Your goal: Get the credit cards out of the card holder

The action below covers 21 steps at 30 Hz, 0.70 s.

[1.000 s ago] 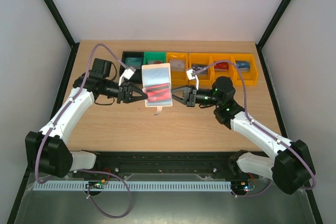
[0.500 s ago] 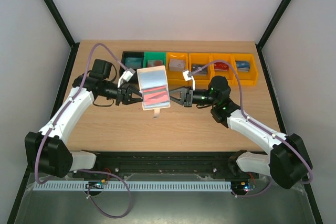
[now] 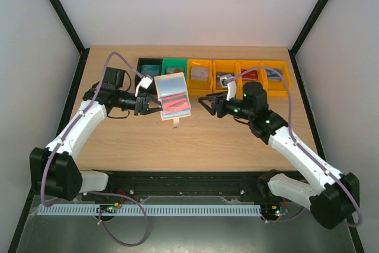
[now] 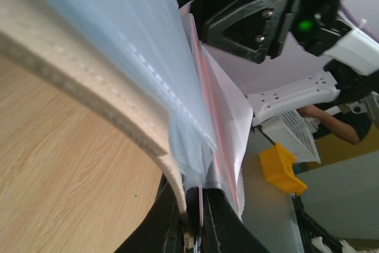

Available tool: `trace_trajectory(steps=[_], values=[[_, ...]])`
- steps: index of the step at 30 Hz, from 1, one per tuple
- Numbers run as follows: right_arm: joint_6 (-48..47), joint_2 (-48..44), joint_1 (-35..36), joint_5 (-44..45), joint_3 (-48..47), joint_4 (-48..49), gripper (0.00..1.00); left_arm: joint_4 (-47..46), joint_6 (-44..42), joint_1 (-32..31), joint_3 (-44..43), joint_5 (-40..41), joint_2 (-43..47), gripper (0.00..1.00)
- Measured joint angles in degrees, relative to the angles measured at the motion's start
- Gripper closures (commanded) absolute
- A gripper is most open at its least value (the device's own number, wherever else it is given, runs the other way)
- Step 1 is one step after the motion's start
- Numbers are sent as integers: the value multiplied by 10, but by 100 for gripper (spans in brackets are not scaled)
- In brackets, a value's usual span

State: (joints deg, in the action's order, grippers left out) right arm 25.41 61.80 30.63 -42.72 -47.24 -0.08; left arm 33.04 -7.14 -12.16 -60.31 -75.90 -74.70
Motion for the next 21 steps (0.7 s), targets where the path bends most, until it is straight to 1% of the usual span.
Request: trace_trajectory(steps=[1,3,5,8,11,13,18,21], values=[[-20,-21,-2,45,-1,-25,49,-7,9,1,2,7,0,98],[-39,-44,-1,85,-1,-42,45,-17,21,2,3,22,0,98],[-71,-66,21,134,-3,-54,42,-26,31,2,3,36,0,98],[-131,-79,106,207,-12,-56,41,-33,39,2,3,52,0,98],[-215,-77,200,295,-12,-39,40,-36,42,2,3,61,0,98],[-275,-70,245,348,-12,-20,39,-36,44,2,3,65,0,98],[-444,-43,342,457,6,54,35,-36,44,2,3,69,0,98],[-530,-26,367,491,28,90,32,-36,44,2,3,69,0,98]])
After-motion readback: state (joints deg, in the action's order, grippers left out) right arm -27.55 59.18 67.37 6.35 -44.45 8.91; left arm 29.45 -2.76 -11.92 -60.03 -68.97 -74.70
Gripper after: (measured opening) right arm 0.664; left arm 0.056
